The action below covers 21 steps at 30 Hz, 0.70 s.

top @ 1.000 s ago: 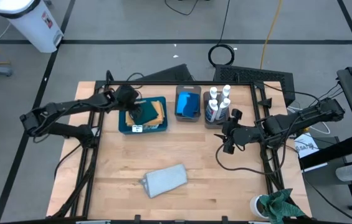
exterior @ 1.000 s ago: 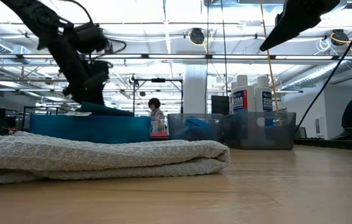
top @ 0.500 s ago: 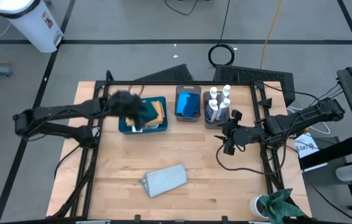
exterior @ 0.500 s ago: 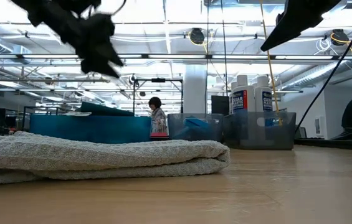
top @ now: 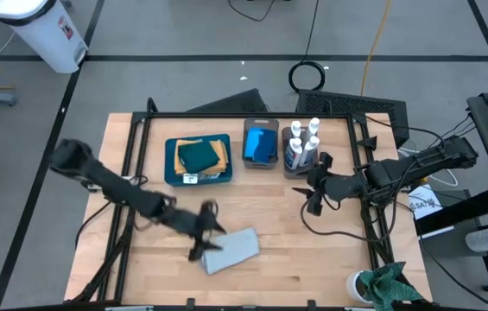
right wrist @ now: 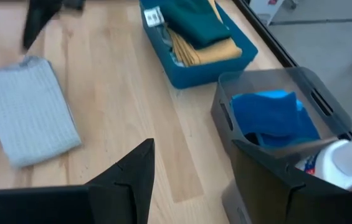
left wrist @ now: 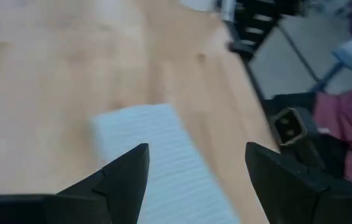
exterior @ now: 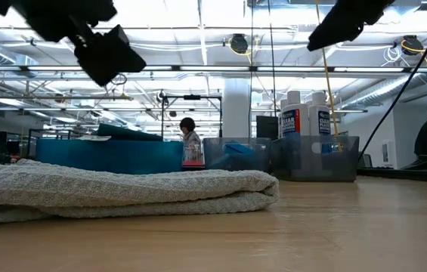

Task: Pick & Place Kitchen Items
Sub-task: Put the gray microfiber towel into the blue bin

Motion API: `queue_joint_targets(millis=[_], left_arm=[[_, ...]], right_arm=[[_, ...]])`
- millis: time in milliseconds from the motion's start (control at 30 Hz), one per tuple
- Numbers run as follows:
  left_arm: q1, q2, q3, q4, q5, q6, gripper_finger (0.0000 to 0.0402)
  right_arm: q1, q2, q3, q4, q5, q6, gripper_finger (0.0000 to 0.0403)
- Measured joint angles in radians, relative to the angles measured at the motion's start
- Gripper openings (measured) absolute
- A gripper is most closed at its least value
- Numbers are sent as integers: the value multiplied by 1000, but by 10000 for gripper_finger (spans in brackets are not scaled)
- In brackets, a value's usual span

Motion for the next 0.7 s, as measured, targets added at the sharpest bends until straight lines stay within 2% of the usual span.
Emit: queue_joint_targets(millis=[100,200,267,433,467,567,700], left_arm=[[-65,138,0,175,-17,-5,262],[-111,248,10,234,-64,-46,223],[-129,302,30,217,-90,-73,179],[-138,404,113,91,-110,-168,31],[-133,421,127,55,-109,-199,16],[-110,470,164,14,-107,-268,19],[-48,535,196,30,-56,-247,7]], right_arm=[[4,0,0,19,-1,-18,180],[13,0,-15,62,0,-30,180],[20,0,-32,88,0,-35,180],[40,0,-104,204,0,-43,180],[43,0,-117,224,0,-45,180],[54,0,-147,270,-4,-45,180],[57,0,-160,283,-83,-44,180]])
